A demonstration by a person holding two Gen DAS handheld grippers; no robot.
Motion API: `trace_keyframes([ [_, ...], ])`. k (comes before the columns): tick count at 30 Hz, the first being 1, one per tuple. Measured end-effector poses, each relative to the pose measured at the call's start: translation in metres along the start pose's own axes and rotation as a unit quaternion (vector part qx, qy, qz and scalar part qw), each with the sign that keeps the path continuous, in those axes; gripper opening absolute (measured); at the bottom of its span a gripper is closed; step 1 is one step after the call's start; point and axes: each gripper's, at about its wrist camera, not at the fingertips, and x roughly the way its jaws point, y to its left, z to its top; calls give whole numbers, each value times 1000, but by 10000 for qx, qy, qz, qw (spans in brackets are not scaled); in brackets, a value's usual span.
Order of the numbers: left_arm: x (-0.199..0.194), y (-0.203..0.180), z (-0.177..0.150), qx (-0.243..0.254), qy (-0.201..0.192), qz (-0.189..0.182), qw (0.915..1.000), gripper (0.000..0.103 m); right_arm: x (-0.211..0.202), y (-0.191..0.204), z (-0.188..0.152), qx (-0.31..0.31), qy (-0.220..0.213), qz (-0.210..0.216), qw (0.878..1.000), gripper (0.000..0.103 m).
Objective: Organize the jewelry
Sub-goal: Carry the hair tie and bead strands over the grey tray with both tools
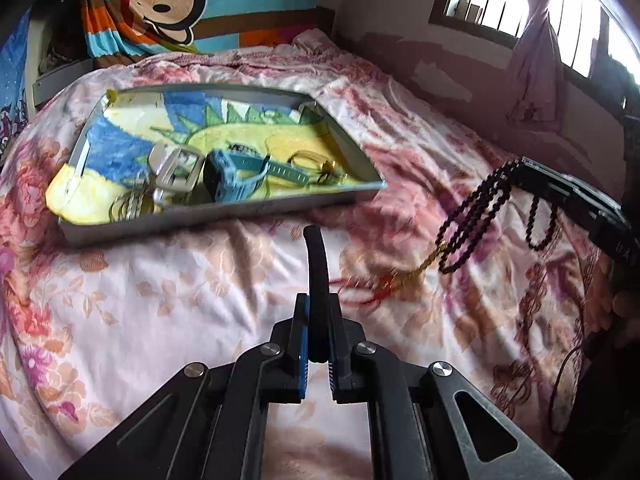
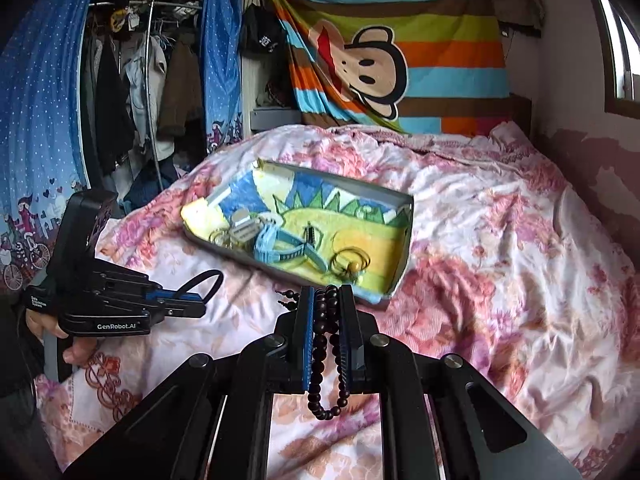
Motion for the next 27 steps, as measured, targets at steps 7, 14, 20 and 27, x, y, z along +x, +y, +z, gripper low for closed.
trace_keyframes([
  [7,-4,3,27,-427,-343,115,9984,7,-3,-5,30,-7,-236,171,9996,10],
  [14,3,5,23,-500,-286,194,9981,7,-5,-9,31,-85,-196,142,9997,10],
  [20,12,-2,12,-439,-102,148,9989,7,30,-19,-20,102,890,99,9959,10],
  [27,11,-8,-1,-458,4,44,9989,7,26,-28,-85,388,1573,129,9867,10],
])
